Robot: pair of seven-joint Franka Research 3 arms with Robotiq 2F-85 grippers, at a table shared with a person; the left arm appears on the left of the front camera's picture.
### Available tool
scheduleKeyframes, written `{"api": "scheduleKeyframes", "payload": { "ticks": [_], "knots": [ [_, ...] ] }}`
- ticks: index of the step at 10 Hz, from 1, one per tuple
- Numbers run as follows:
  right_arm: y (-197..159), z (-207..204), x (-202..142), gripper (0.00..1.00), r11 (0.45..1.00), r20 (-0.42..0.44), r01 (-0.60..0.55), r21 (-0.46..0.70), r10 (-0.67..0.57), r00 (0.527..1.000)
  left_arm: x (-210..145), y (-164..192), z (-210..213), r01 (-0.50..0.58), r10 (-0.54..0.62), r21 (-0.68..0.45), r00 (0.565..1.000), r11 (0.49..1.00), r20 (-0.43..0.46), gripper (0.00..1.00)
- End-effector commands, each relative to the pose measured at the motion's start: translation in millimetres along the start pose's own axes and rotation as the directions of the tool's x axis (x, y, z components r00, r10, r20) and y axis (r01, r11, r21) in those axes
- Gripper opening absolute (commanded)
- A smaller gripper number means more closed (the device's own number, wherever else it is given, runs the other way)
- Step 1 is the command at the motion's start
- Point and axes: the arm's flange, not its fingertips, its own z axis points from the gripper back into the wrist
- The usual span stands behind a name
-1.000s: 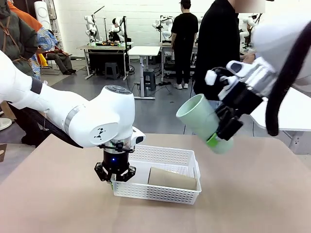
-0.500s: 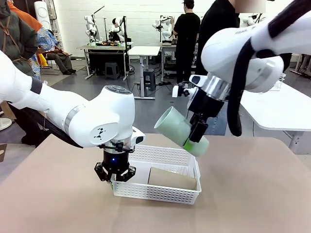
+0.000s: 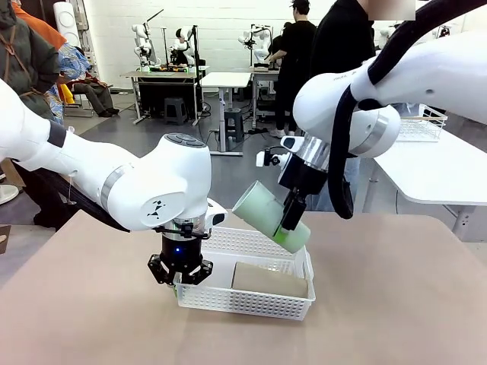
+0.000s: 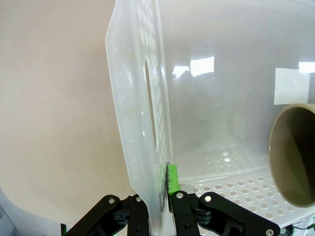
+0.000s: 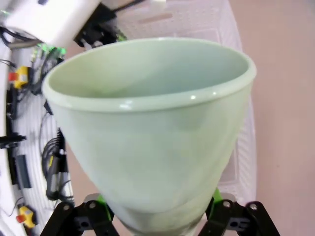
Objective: Clean and organize the cups into the basket.
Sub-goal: Pick up the Reusable plastic cup from the right side of the table and stack it inside the Organizing basket in the center of the table.
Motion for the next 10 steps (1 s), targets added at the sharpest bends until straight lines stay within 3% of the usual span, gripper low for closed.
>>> {"api": "scheduleKeyframes", "payload": {
  "ticks": [1,10],
  "knots": [
    [-9.2,-13.7,7.2,0.81,1.0,-0.028,-0.006,-0.012,0.005,1.0,-1.4,1.1,1.2,0.009,-0.009,0.003,1.0,1.0,0.006,0.0],
    [-42.0,-75.1,-16.7,0.81,0.996,-0.062,-0.048,0.078,0.053,0.997,-1.4,1.1,1.2,0.009,-0.009,0.003,1.0,1.0,0.006,0.0]
  ]
}}
